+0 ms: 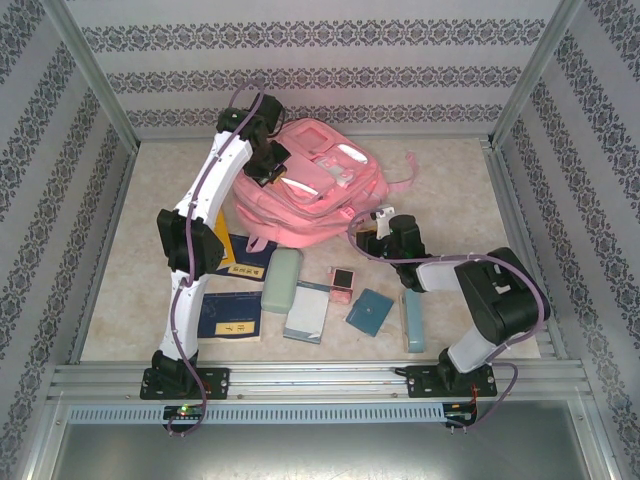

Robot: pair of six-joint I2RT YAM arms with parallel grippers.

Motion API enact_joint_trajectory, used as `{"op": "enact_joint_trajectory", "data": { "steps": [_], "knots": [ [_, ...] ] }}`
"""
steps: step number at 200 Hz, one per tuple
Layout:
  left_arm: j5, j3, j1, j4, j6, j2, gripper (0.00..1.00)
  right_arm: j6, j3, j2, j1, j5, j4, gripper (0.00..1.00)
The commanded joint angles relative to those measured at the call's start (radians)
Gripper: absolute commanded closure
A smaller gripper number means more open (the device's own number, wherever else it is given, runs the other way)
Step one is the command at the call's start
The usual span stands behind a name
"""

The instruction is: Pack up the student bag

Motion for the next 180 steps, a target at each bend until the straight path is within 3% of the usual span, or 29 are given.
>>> {"op": "enact_joint_trajectory", "data": {
  "steps": [1,61,113,146,180],
  "knots": [
    [0.031,0.053,0.01,-0.025,0.011,-0.048,1.0,-0.02,-0.014,0.032,-0.001,0.049,0.153,0.65],
    [0.042,0.053,0.018,-0.024,0.01,-0.058,1.0,-0.044,0.004,0.119,0.019,-0.003,0.186,0.64],
    [0.05,0.053,0.028,-0.03,0.002,-0.069,1.0,-0.092,0.037,0.184,0.052,0.041,0.181,0.65],
    [0.064,0.054,0.029,-0.028,0.0,-0.066,1.0,-0.102,0.074,0.23,0.053,0.077,0.19,0.59],
    [0.066,0.048,0.029,-0.034,0.004,-0.064,1.0,-0.074,0.09,0.237,0.051,0.122,0.168,0.64]
  ]
}}
